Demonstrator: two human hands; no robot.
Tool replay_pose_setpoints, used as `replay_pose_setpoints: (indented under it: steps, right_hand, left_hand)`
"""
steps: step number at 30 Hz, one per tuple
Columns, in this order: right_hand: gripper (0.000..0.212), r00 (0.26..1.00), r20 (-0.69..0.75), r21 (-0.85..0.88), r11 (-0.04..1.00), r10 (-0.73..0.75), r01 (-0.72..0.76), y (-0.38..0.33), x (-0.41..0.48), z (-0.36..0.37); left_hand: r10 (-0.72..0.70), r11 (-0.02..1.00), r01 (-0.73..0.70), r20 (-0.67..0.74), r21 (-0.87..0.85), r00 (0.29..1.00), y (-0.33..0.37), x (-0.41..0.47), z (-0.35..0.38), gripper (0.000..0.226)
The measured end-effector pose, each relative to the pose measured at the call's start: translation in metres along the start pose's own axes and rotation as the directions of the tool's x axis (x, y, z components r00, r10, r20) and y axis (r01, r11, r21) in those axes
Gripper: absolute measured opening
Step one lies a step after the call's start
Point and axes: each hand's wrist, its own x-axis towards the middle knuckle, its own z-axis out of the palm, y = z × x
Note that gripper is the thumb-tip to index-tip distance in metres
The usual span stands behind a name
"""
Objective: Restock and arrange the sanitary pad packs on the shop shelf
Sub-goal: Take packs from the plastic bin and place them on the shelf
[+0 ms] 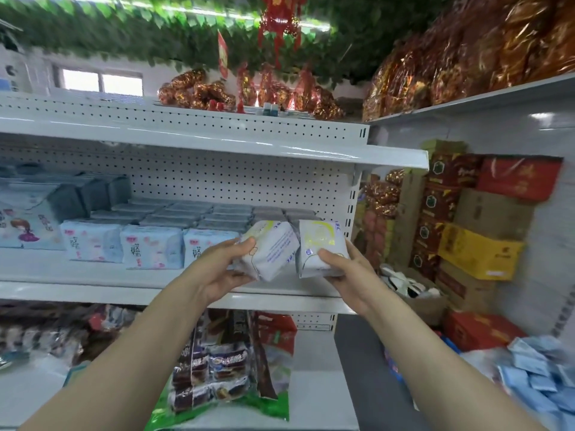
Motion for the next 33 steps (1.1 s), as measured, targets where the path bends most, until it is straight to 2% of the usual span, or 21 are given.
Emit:
replay_pose_setpoints:
  steps: [6, 11, 13, 15, 16, 19, 21, 23, 25, 29, 31, 33]
  right_hand:
    - [0.063, 0.999, 0.027, -0.074, 0.997, -0.02, 0.022, -0.005, 0.01, -0.016]
    - [0.075, 0.999, 0.041, -0.14, 0.99, -0.028, 0.034, -0.01, 0.016, -0.028]
    - [0.064, 0.999, 0.037, -0.173, 0.984, -0.029, 0.035, -0.013, 0.019, -0.031]
    - [0.048, 0.999, 0.037, -0.251, 0.967, -0.031, 0.04, -0.017, 0.022, -0.034]
    - [0.047, 0.999, 0.036, -0.299, 0.953, -0.033, 0.042, -0.02, 0.024, -0.035]
    - [0.072, 0.999, 0.023, -0.435, 0.899, -0.042, 0.048, -0.031, 0.033, -0.039]
    - [0.075, 0.999, 0.015, -0.48, 0.876, -0.037, 0.04, -0.039, 0.039, -0.043]
    - [0.064, 1.0, 0.022, -0.521, 0.853, -0.009, 0.019, -0.045, 0.044, -0.049]
    - [0.055, 1.0, 0.019, -0.56, 0.828, 0.012, 0.001, -0.052, 0.047, -0.052]
    - [0.055, 0.999, 0.003, -0.64, 0.767, 0.054, -0.039, -0.066, 0.053, -0.054]
    - [0.061, 0.998, 0.014, -0.675, 0.737, 0.064, -0.038, -0.071, 0.056, -0.056]
    - [0.06, 0.998, 0.013, -0.682, 0.73, 0.065, -0.039, -0.074, 0.057, -0.057]
  left_hand:
    - [-0.053, 0.992, 0.04, 0.112, 0.122, 0.992, 0.007, 0.007, 0.013, 0.05]
    - [-0.043, 0.966, 0.01, 0.122, 0.259, 0.992, 0.007, 0.019, 0.018, 0.035]
    - [-0.025, 0.94, -0.015, 0.112, 0.341, 0.993, 0.008, 0.026, 0.016, 0.037]
    - [0.001, 0.879, -0.057, 0.117, 0.474, 0.993, 0.012, 0.036, 0.015, 0.053]
    - [0.011, 0.837, -0.075, 0.121, 0.542, 0.993, 0.014, 0.039, 0.016, 0.059]
    - [0.03, 0.755, -0.103, 0.123, 0.647, 0.992, 0.024, 0.045, 0.023, 0.059]
    - [0.058, 0.702, -0.128, 0.124, 0.701, 0.991, 0.03, 0.047, 0.032, 0.052]
    - [0.068, 0.639, -0.144, 0.131, 0.755, 0.989, 0.038, 0.051, 0.037, 0.049]
    - [0.055, 0.547, -0.144, 0.137, 0.825, 0.989, 0.045, 0.057, 0.039, 0.058]
    - [0.018, 0.358, -0.132, 0.135, 0.924, 0.991, 0.052, 0.067, 0.045, 0.07]
    - [0.03, 0.325, -0.134, 0.131, 0.936, 0.991, 0.053, 0.07, 0.049, 0.084]
    - [0.034, 0.361, -0.134, 0.13, 0.923, 0.991, 0.054, 0.071, 0.052, 0.096]
